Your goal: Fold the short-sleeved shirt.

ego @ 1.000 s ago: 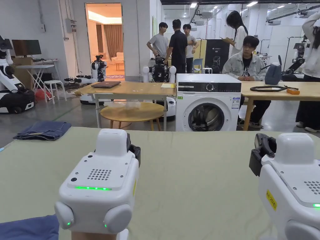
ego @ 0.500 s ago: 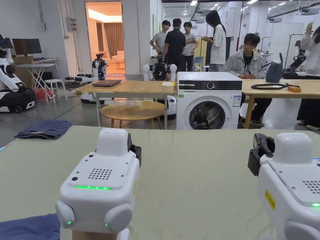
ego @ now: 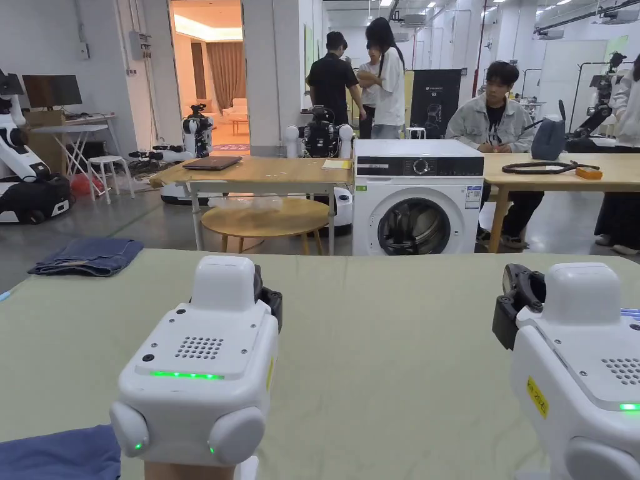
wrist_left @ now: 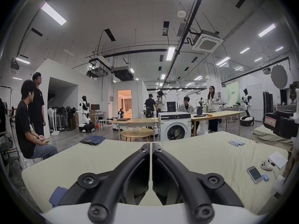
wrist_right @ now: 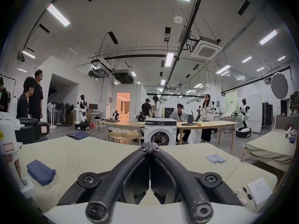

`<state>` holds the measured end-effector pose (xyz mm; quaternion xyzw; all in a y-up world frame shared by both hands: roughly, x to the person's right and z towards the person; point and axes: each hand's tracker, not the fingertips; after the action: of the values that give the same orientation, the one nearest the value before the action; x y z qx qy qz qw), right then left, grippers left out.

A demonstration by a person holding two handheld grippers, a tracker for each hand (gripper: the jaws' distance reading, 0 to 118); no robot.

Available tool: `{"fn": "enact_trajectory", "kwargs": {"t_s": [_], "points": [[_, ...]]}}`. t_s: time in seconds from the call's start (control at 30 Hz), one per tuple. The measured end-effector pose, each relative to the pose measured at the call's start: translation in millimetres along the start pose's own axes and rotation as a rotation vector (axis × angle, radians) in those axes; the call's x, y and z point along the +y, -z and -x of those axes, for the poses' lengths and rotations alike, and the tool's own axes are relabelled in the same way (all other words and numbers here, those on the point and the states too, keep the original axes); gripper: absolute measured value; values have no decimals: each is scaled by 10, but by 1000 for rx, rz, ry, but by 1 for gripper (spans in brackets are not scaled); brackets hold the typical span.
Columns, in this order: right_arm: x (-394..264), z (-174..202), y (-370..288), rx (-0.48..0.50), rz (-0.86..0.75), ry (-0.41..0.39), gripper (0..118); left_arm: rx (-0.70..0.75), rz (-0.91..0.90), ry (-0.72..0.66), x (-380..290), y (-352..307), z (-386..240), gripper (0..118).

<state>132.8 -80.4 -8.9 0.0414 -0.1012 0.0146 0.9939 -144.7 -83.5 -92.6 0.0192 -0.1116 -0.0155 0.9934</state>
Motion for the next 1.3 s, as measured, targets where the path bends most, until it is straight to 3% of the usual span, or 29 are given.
{"fn": "enact_trajectory", "kwargs": {"t_s": [0.47, 0.53, 0.67, 0.73, 0.8, 0.93, 1.3], "points": [[-40, 15, -12, -2, -8, 7, 0, 1, -23, -1, -14, -42, 19, 0], [-44, 9, -16, -2, -15, 18, 3, 1, -33, 4, -10, -63, 38, 10], [-63, 5, -29, 7, -31, 25, 35, 5, -41, -4, -20, -79, 68, 43], [-69, 26, -31, 4, -34, 21, 74, 9, -45, -9, -29, -84, 82, 66], [-79, 46, -30, 4, -36, 17, 101, 15, -44, -11, -39, -89, 91, 82], [-106, 76, -52, 2, -58, 16, 110, 27, -56, -7, -57, -113, 116, 100], [-124, 111, -73, 5, -65, 18, 118, 30, -85, -12, -32, -171, 141, 103]]}}
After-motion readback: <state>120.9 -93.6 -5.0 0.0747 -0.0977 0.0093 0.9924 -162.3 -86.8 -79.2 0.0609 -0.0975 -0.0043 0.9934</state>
